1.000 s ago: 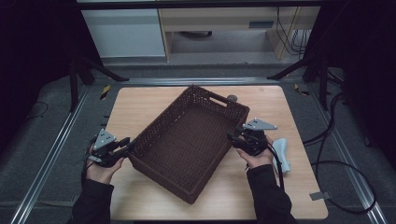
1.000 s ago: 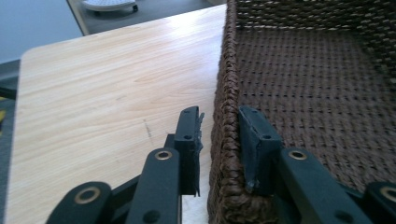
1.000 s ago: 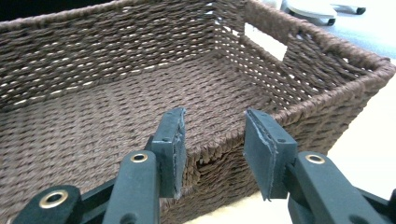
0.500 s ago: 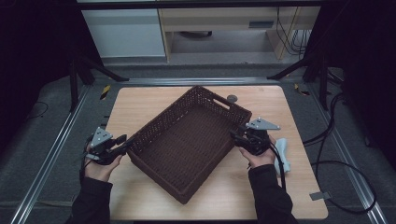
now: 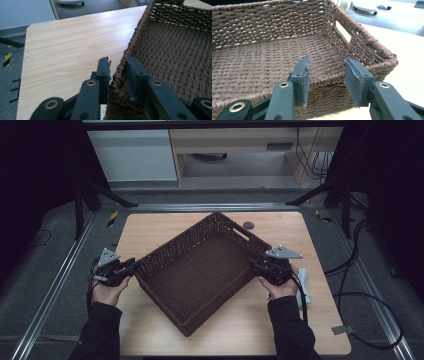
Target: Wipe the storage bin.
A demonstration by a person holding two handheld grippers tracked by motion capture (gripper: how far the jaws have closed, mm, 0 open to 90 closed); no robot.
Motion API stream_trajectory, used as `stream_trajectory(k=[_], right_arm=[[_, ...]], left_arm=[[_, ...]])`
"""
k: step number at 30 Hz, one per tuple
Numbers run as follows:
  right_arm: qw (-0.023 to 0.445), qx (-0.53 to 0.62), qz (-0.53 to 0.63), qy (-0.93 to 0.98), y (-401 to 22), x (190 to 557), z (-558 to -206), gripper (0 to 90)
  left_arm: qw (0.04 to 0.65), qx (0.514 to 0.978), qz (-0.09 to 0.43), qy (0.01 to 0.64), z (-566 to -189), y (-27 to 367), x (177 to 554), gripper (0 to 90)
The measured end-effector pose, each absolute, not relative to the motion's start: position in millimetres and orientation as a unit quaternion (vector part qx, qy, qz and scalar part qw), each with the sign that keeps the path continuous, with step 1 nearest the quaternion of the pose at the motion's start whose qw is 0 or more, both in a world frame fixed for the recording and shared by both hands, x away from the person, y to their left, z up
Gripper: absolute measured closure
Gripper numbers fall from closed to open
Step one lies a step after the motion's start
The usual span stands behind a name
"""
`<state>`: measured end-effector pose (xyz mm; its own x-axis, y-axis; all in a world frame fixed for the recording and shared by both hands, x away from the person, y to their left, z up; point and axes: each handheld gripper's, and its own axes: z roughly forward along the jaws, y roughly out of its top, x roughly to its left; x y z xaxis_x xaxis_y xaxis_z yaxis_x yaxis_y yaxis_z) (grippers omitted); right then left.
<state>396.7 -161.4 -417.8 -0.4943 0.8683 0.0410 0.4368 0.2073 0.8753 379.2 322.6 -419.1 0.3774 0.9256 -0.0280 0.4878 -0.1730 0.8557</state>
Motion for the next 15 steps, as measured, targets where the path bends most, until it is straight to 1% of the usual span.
stream_trajectory(k=[3,4,5,7,9,11,12,13,15], right_arm=[[0.23,0.445,0.453,0.738,-164,394,-418,55.4],[0.228,0.448,0.455,0.735,-165,392,-419,56.1],[0.228,0.448,0.455,0.735,-165,392,-419,56.1],[0.227,0.447,0.457,0.734,-165,389,-419,57.5],[0.229,0.447,0.454,0.736,-164,387,-418,57.4],[0.229,0.446,0.449,0.74,-164,385,-417,57.0],[0.226,0.443,0.451,0.741,-165,385,-415,55.0],[0.226,0.443,0.451,0.741,-165,385,-415,55.0],[0.229,0.441,0.457,0.738,-168,386,-414,51.5]], left_arm=[[0.407,0.718,0.278,0.492,-417,320,378,64.3],[0.412,0.715,0.277,0.492,-416,320,375,58.0],[0.413,0.715,0.278,0.49,-415,320,373,58.0],[0.418,0.715,0.287,0.482,-412,319,366,52.3],[0.425,0.712,0.284,0.482,-409,318,358,49.0],[0.424,0.712,0.282,0.484,-408,317,352,46.5],[0.421,0.714,0.278,0.485,-409,316,351,47.0],[0.419,0.716,0.275,0.486,-409,316,351,47.0],[0.414,0.72,0.268,0.488,-414,313,354,50.7]])
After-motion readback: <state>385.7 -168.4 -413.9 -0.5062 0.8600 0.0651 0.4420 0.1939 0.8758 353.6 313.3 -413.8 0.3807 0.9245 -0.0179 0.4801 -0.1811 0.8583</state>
